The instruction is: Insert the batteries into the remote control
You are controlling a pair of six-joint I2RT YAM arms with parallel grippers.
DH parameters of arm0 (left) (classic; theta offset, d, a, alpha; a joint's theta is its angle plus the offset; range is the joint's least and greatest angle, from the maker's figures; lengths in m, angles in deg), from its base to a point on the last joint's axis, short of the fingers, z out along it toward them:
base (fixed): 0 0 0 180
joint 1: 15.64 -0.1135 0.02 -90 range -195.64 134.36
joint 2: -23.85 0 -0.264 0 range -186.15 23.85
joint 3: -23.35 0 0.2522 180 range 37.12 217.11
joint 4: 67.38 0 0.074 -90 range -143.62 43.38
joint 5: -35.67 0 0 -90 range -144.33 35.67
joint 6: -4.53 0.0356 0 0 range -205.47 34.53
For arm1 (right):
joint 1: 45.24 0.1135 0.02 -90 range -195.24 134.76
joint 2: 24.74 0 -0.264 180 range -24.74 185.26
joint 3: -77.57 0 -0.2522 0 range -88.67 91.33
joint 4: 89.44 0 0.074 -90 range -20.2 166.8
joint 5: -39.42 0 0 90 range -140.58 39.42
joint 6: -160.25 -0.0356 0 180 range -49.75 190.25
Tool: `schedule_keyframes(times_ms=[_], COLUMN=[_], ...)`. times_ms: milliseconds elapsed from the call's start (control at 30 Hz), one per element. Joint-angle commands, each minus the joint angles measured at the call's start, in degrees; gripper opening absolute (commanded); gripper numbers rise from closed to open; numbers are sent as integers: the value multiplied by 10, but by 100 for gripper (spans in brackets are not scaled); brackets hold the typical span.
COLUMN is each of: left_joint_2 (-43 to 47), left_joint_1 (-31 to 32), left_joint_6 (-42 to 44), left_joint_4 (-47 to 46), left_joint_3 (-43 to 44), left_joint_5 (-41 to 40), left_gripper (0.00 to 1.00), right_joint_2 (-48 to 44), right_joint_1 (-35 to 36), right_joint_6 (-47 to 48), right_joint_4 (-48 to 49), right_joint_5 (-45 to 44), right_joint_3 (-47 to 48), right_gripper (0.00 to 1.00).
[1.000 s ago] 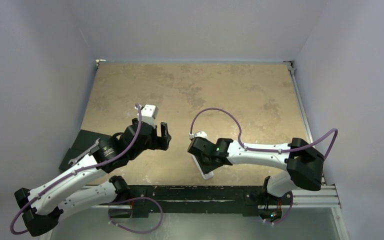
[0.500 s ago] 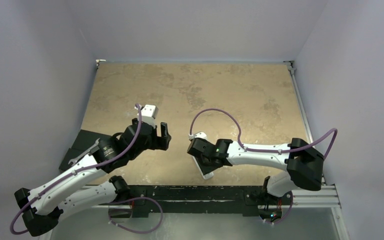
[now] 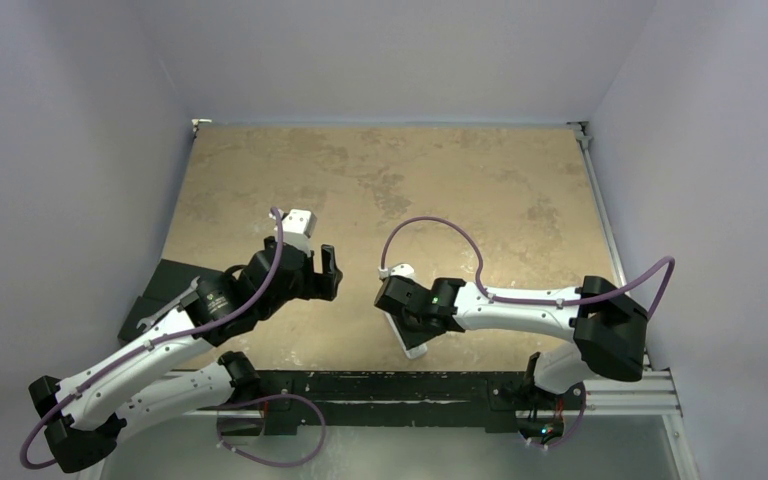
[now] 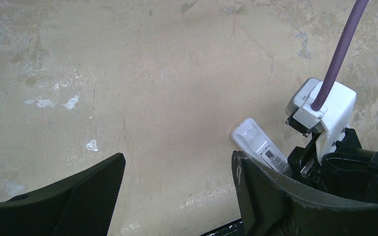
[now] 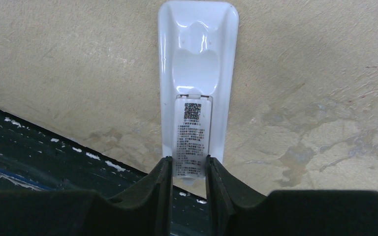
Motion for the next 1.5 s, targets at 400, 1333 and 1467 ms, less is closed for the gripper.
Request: schedule_keyframes(times_ms=[400,1333,1467], left_joint_2=[5,2,1], left_joint_1=[-3,-2,-3], left_joint_6=[8,9,9], left_joint_4=[-9,-9,-9], left_joint_3=[13,13,14], left_joint_5=[-8,-9,-9], left_gripper=[79,79,79], right_joint_2=[15,32,36], right_joint_1=[4,14,14], right_joint_6=[-3,7,7], right_joint_4=[-16,-12,-13], right_joint_5=[-24,-26,-30], right_joint_3=[17,37,39], right_gripper=[0,0,0])
